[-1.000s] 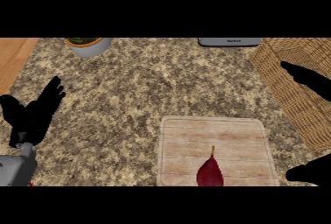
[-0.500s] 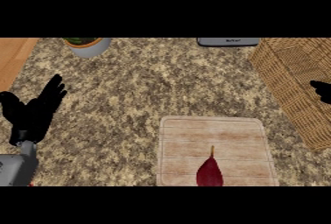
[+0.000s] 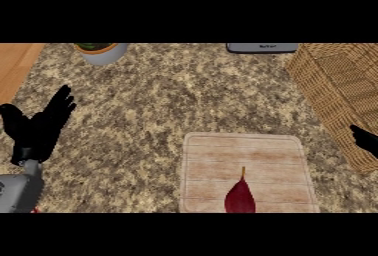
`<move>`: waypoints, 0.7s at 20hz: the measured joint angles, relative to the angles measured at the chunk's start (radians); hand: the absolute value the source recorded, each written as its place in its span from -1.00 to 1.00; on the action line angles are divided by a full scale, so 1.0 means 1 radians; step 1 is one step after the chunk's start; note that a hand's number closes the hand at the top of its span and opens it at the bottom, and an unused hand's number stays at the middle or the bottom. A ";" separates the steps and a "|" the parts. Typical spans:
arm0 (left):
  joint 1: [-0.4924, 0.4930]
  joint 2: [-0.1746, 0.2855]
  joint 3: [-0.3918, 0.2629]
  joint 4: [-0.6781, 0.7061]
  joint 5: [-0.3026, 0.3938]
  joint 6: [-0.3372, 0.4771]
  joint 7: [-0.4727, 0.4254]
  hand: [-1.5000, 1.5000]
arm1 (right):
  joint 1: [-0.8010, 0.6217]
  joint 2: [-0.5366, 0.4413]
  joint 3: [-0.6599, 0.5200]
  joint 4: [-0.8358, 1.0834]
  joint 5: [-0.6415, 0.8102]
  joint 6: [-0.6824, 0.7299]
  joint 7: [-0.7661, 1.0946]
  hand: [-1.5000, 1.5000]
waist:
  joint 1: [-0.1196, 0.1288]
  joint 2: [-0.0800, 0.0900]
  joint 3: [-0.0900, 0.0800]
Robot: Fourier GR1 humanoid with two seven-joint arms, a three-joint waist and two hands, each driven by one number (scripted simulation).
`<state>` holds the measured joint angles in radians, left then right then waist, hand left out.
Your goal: Pick the pear from the cutting board and place it in the basket
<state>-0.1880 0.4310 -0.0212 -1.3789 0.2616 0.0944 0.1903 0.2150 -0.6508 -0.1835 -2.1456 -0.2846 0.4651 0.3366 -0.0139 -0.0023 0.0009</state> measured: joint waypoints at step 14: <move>-0.017 -0.048 0.024 0.017 -0.059 -0.025 -0.004 0.00 | -0.029 0.385 0.258 0.224 0.453 -0.179 -0.269 -1.00 | 0.013 0.003 0.000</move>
<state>-0.2049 0.3831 0.0027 -1.3620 0.2029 0.0696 0.1867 0.1864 -0.2657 0.0741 -1.9221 0.1683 0.2862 0.0677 -0.0008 0.0004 0.0005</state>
